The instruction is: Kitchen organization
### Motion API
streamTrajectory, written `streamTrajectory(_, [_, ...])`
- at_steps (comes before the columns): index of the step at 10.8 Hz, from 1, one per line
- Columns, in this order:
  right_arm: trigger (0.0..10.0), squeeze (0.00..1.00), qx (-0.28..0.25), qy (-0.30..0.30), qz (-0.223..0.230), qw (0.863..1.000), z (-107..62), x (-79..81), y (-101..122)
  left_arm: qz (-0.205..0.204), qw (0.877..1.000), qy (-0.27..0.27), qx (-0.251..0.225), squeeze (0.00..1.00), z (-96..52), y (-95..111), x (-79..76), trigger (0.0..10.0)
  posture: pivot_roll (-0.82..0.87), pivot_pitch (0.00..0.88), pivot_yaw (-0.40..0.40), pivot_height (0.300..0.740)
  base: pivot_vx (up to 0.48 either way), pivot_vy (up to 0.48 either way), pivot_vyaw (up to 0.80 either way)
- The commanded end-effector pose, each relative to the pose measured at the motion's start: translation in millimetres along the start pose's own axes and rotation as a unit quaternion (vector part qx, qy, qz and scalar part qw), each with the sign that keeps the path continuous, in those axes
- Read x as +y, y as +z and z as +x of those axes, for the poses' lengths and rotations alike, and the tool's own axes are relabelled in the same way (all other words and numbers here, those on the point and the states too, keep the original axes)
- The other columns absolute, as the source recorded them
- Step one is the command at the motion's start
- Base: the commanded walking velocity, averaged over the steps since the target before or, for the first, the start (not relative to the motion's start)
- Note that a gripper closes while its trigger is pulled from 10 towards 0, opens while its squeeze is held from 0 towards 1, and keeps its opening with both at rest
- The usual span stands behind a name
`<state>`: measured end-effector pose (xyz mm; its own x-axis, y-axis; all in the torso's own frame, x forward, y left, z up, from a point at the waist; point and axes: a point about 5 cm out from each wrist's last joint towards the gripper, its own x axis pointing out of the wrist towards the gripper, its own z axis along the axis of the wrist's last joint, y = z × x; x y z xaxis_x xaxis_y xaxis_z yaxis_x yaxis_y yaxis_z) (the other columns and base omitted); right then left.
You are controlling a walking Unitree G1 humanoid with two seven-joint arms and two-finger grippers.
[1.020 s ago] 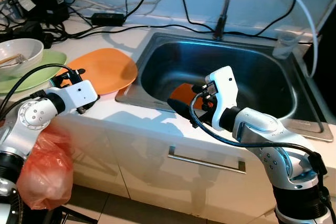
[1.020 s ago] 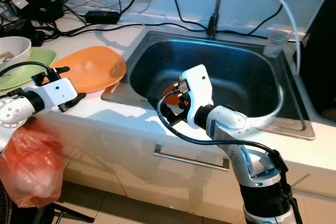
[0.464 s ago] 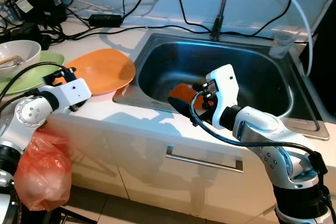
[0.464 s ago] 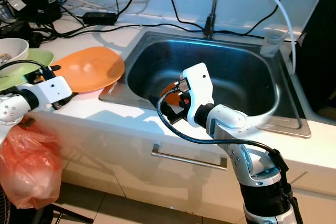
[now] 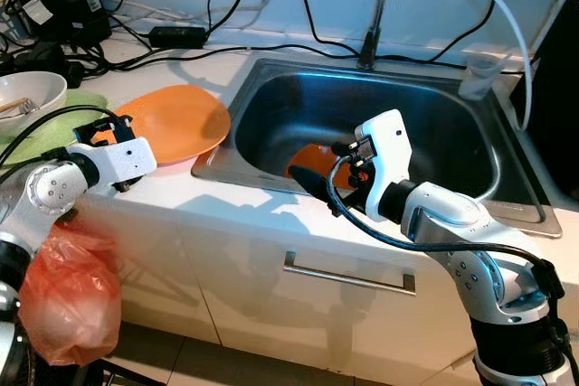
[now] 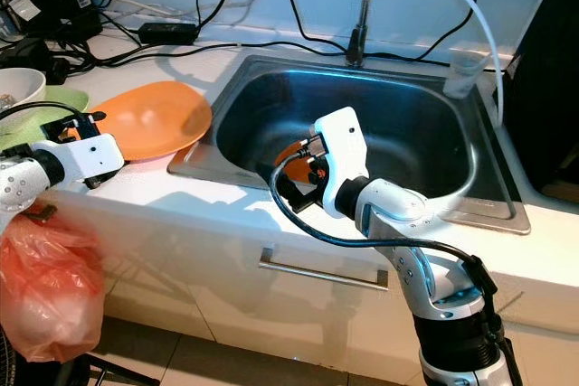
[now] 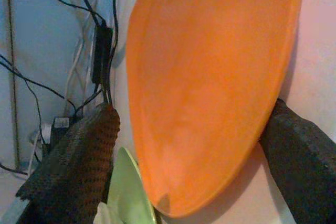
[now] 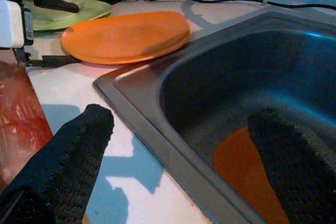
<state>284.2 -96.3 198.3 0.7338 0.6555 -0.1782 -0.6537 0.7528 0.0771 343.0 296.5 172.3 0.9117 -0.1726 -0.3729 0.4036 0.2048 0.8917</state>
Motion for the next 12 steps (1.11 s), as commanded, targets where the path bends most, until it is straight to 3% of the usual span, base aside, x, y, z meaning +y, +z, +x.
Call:
streamTrajectory(1, [10.0, 0.0, -0.014, -0.002, -0.006, 1.0, 0.1, -0.1, 7, 0.012, 0.992, -0.102, 0.069, 0.0, -4.3, -26, -42.2, 10.0, 0.06, 0.018, -0.02, 0.74, 0.0, 0.0, 0.0])
streamTrajectory(2, [10.0, 0.0, -0.015, -0.003, -0.005, 1.0, 0.1, 0.3, 7, 0.015, 0.992, -0.104, 0.075, 0.0, -3.9, -28, -42.9, 4.4, 0.06, 0.019, -0.018, 0.74, 0.0, 0.0, 0.0])
streamTrajectory(3, [10.0, 0.0, -0.016, -0.004, -0.004, 1.0, -0.1, 0.3, 7, 0.014, 0.991, -0.104, 0.077, 0.0, -3.7, -29, -43.0, 1.6, 0.06, 0.019, -0.017, 0.74, 0.0, 0.0, 0.0])
streamTrajectory(4, [10.0, 0.0, -0.017, -0.005, -0.003, 1.0, -0.5, 0.2, 7, 0.015, 0.991, -0.108, 0.079, 0.0, -3.7, -30, -44.3, 0.0, 0.06, 0.02, -0.017, 0.74, 0.0, 0.0, 0.0])
streamTrajectory(12, [10.0, 0.0, -0.019, -0.005, 0.002, 1.0, 0.5, 1.3, 7, -0.001, 0.989, -0.124, 0.078, 0.0, -3.6, -32, -52.6, 0.0, 0.06, 0.026, -0.012, 0.74, 0.0, 0.0, 0.0])
